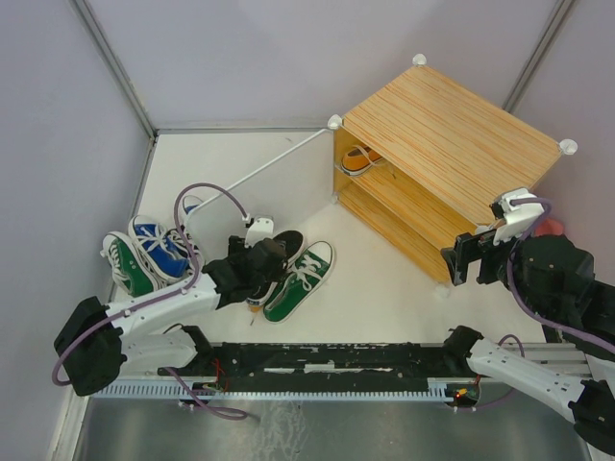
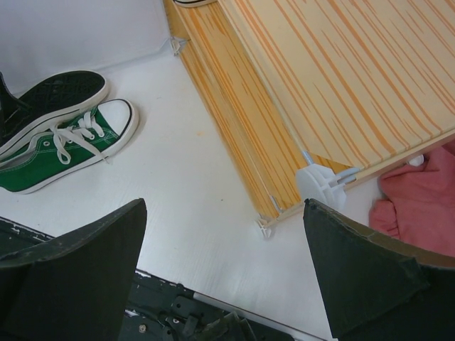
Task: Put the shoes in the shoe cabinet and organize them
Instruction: Pick up the shoe from the center of the board.
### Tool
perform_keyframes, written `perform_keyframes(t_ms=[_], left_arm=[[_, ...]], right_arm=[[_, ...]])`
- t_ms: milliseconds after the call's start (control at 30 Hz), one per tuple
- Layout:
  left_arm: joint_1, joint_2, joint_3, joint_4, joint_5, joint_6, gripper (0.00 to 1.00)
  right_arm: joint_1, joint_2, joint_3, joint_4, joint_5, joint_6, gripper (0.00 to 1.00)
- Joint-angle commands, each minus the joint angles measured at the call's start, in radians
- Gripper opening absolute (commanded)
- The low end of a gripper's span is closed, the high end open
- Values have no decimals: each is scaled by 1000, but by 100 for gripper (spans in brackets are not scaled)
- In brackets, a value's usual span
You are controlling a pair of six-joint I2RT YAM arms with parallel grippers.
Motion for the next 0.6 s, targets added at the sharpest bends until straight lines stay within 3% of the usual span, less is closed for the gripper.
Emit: perform_keyframes(t_ms=[0, 267, 567], left_arm=[[12, -27, -29, 51, 81, -31, 87], [11, -45, -34, 76, 179, -2, 87], [11, 56, -57, 70, 148, -57, 89]], right_arm=[[-1, -4, -12, 51, 11, 9, 99], [-1, -4, -22, 59, 17, 6, 99], [-1, -8, -31, 58, 19, 4, 99]])
